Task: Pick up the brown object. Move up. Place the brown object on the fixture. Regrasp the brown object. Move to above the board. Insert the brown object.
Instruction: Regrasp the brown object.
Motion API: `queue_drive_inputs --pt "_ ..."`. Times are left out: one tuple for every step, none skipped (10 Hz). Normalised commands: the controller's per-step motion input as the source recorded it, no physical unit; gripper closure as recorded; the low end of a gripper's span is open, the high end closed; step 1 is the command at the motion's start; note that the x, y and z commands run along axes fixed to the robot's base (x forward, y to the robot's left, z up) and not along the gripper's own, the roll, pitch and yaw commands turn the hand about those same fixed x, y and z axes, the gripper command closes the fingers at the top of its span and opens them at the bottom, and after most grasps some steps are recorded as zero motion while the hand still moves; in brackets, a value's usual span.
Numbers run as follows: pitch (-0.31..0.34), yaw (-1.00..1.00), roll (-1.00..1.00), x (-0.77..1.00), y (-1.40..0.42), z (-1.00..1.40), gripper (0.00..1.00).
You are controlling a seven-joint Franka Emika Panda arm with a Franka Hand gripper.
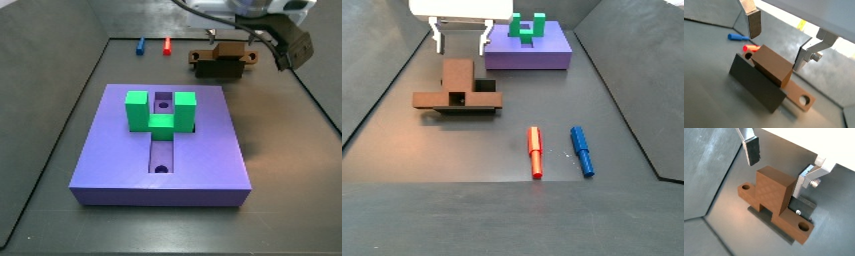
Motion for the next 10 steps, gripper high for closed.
queue_drive_inputs --pt "0.034 0.34 1.00 0.11 -0.09 0.00 0.00" --pt "0.000 0.41 1.00 0.15 -0.07 -0.08 0.00" --pt "0.000 0.42 1.00 0.34 -0.05 -0.12 0.00" --pt "0.043 0.31 0.90 0.45 -0.07 -0.07 0.00" --pt "0.040 0.15 0.54 0.40 0.00 -0.16 0.00" --pt "0.000 0.06 0.35 0.18 0.00 -0.24 0.00" --pt "0.000 0.01 0.11 0.07 0.00 -0.16 0.00" --pt "-0.006 0.02 -0.09 0.07 0.08 -0.13 0.00" --pt "-0.049 0.06 -0.28 0.14 0.14 -0.13 0.00" --pt "-0.103 0.08 -0.39 0.09 0.17 -0.17 0.00"
